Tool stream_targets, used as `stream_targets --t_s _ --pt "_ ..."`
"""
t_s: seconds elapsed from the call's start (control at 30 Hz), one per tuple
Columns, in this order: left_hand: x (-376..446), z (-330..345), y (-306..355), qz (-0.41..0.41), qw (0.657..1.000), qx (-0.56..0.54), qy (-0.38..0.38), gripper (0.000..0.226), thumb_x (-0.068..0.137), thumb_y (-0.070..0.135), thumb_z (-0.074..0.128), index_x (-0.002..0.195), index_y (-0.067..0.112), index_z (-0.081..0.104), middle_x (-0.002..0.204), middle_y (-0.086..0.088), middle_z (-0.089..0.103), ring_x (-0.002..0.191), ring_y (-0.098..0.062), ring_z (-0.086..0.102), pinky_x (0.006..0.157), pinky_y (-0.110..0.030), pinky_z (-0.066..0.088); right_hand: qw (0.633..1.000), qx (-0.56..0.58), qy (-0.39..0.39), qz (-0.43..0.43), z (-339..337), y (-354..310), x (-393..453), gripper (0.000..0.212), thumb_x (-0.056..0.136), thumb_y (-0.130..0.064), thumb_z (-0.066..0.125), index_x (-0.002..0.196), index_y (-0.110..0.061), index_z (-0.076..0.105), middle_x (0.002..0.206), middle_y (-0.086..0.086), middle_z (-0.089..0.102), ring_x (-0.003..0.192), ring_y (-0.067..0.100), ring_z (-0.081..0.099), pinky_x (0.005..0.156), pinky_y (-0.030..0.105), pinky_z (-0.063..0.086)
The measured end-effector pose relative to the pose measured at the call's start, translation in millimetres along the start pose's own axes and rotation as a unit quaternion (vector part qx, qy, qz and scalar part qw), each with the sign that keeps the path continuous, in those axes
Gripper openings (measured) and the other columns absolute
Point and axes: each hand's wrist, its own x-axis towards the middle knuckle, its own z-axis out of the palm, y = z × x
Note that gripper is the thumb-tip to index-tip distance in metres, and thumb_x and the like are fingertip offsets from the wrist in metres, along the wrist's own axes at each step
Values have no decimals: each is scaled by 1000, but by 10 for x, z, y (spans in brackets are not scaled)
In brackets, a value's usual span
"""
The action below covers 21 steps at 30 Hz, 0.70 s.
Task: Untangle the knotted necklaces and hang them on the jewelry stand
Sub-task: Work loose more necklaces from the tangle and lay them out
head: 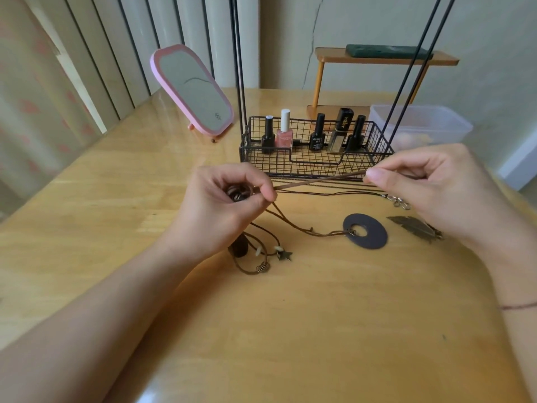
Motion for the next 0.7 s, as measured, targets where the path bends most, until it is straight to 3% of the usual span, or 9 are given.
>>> stream_targets --t_s 0.1,0.2,0.33,0.47,0.57,0.7 --pt "-23 29 30 4 999 33 4 19 83 6 77 82 19 63 74 -5 66 61 -14 60 57 -19 45 1000 -9 3 7 -2 17 -1 9 86 -29 72 80 -36 73 65 -28 68 61 -9 61 57 3 40" --pt "-36 45 65 -6 999 48 23 33 78 25 83 84 15 52 60 -13 47 49 -17 38 46 -20 31 999 -33 8 15 31 24 -1 10 86 -31 73 79 -37 72 71 -29 69 66 -12 62 60 2 41" --pt "-33 54 95 -3 998 46 37 41 75 29 81 77 8 45 62 -10 41 51 -4 31 47 -14 27 996 -85 0 20 108 15 -7 13 86 -33 73 73 -37 72 77 -32 68 69 -13 62 63 1 40" --pt "-30 74 122 -12 999 45 29 41 77 30 79 76 5 46 62 -8 42 51 -5 34 47 -15 29 992 -110 -57 1 262 -10 -61 8 83 -46 69 76 -42 71 65 -25 67 64 -7 62 58 5 42" --pt "-26 109 121 -25 999 40 17 38 81 30 76 72 3 50 61 -6 47 53 -3 38 49 -14 31 990 -86 -101 -52 361 -65 -117 29 80 -64 60 89 -39 71 51 -9 51 47 9 46 53 12 41" --pt "-29 150 85 -65 997 23 26 40 82 36 74 69 4 55 56 4 45 51 -4 36 48 -16 30 990 -7 -101 -96 459 -199 -183 41 76 -63 66 101 -30 70 53 -12 36 52 5 42 54 4 37"
